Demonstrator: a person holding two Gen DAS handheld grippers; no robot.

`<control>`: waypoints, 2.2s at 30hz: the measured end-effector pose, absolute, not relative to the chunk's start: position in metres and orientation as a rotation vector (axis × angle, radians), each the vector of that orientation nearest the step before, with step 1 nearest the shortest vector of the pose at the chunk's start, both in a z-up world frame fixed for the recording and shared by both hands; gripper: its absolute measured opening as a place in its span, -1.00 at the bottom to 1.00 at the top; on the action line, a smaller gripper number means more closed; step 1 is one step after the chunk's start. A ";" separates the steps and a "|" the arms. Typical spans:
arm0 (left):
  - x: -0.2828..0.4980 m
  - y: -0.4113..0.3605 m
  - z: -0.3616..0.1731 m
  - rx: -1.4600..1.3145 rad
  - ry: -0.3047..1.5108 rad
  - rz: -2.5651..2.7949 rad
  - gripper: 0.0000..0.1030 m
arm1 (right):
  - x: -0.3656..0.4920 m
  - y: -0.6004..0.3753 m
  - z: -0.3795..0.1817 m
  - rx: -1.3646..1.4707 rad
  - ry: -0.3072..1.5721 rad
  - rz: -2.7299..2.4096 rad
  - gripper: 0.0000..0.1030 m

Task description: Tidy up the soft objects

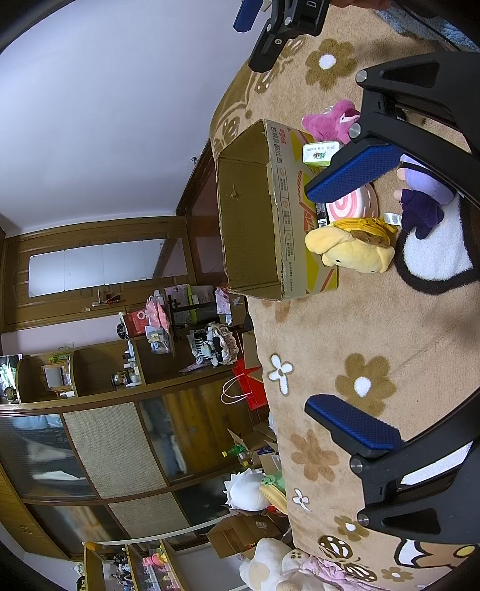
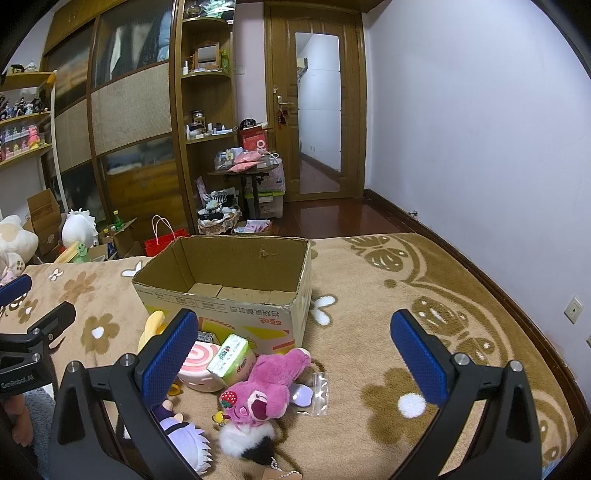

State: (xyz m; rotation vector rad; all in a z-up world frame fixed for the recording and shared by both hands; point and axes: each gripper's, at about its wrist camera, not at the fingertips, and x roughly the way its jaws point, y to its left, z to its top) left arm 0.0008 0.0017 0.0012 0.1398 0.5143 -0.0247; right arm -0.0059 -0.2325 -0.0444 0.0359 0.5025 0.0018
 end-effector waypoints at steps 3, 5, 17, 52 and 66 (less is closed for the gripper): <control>0.001 0.002 0.001 0.141 0.515 -0.024 0.99 | -0.006 -0.233 -0.045 0.036 0.503 0.001 1.00; 0.001 0.002 0.001 0.141 0.515 -0.025 0.99 | -0.006 -0.233 -0.045 0.037 0.503 0.003 1.00; 0.003 0.002 0.001 0.141 0.516 -0.025 0.99 | -0.005 -0.233 -0.044 0.036 0.503 0.002 1.00; 0.018 0.009 -0.016 0.124 0.600 -0.074 0.99 | 0.000 -0.230 -0.050 0.059 0.532 0.018 1.00; 0.068 -0.005 -0.045 0.107 0.754 -0.101 0.99 | 0.039 -0.237 -0.075 0.136 0.669 0.030 1.00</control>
